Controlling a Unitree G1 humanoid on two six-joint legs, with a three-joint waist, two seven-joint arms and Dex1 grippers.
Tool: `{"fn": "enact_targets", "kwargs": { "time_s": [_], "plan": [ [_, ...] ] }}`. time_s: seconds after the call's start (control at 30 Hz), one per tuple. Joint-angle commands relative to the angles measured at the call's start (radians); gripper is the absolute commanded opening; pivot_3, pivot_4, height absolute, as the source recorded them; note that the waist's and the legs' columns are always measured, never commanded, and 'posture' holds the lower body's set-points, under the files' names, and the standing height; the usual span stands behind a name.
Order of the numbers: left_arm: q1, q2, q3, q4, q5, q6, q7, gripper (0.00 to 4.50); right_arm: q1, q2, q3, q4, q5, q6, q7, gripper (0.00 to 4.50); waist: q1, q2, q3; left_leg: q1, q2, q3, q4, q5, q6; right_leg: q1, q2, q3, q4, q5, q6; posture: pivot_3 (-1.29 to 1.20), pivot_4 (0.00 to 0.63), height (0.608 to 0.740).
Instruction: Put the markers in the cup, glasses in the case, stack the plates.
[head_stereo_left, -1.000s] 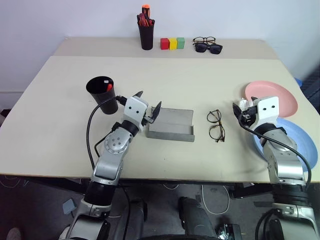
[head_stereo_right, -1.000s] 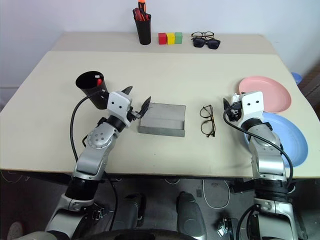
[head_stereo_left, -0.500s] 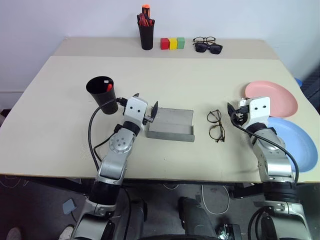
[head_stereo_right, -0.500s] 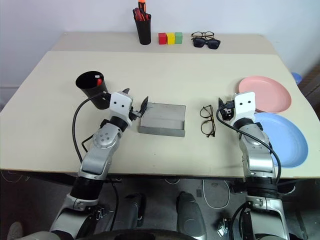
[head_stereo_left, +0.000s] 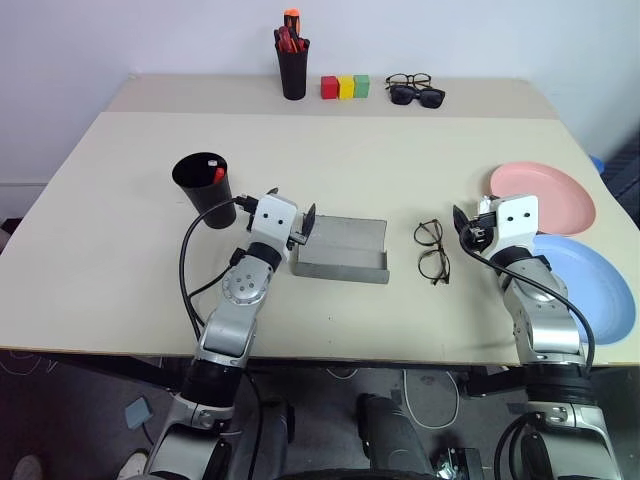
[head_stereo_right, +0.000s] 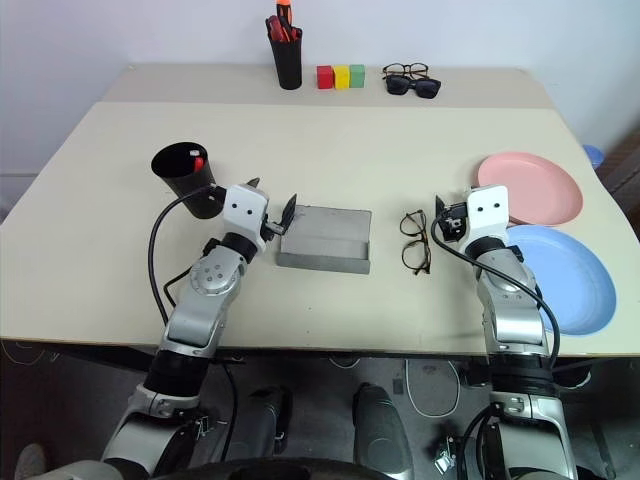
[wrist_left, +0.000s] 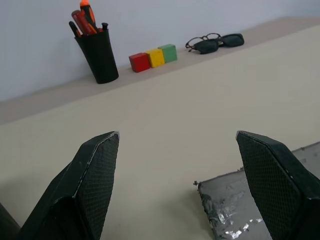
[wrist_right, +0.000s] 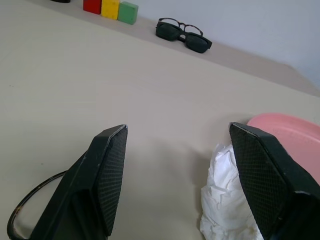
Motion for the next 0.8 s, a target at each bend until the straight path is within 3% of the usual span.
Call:
{"fn": "enact_targets", "kwargs": {
  "time_s": [0.03, 0.8],
  "plan": [
    [-0.022, -0.002, -0.006, -0.007, 0.005, -0.032, -0.001, 3.82, -0.007, -0.002, -0.01, -0.013, -0.004, -0.026, -0.006, 3.3, 0.0, 0.0, 0.0, 0.0, 0.0, 0.0, 0.0, 0.0, 0.0, 0.0, 0.0, 0.0, 0.0, 0.0, 0.0, 0.0, 0.15, 0.74],
    [-0.027, 0.002, -0.02, -0.001, 0.006, -0.02, -0.036, 3.82, -0.007, -0.005, -0.012, -0.003, 0.01, -0.045, 0.011, 3.3, 0.0, 0.0, 0.0, 0.0, 0.0, 0.0, 0.0, 0.0, 0.0, 0.0, 0.0, 0.0, 0.0, 0.0, 0.0, 0.0, 0.15, 0.74]
  ]
}}
